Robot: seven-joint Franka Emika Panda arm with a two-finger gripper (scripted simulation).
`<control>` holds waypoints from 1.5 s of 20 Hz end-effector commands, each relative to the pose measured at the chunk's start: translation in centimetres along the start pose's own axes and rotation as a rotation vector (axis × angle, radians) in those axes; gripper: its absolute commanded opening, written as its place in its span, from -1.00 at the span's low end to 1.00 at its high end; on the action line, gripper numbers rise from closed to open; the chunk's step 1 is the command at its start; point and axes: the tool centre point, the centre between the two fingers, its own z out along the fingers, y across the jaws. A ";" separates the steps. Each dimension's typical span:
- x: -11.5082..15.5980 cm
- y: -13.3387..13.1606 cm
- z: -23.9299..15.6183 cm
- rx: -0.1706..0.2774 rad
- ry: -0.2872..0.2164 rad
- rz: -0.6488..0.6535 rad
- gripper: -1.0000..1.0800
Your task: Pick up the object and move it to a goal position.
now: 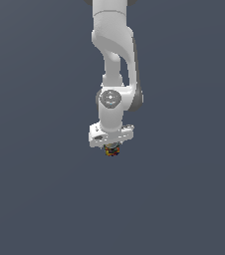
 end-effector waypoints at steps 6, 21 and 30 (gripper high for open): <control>0.1 0.0 0.1 0.000 0.001 0.000 -1.00; 0.0 2.0 -3.1 -0.001 0.001 0.000 -1.00; -0.1 6.5 -10.7 0.000 0.001 -0.001 -1.00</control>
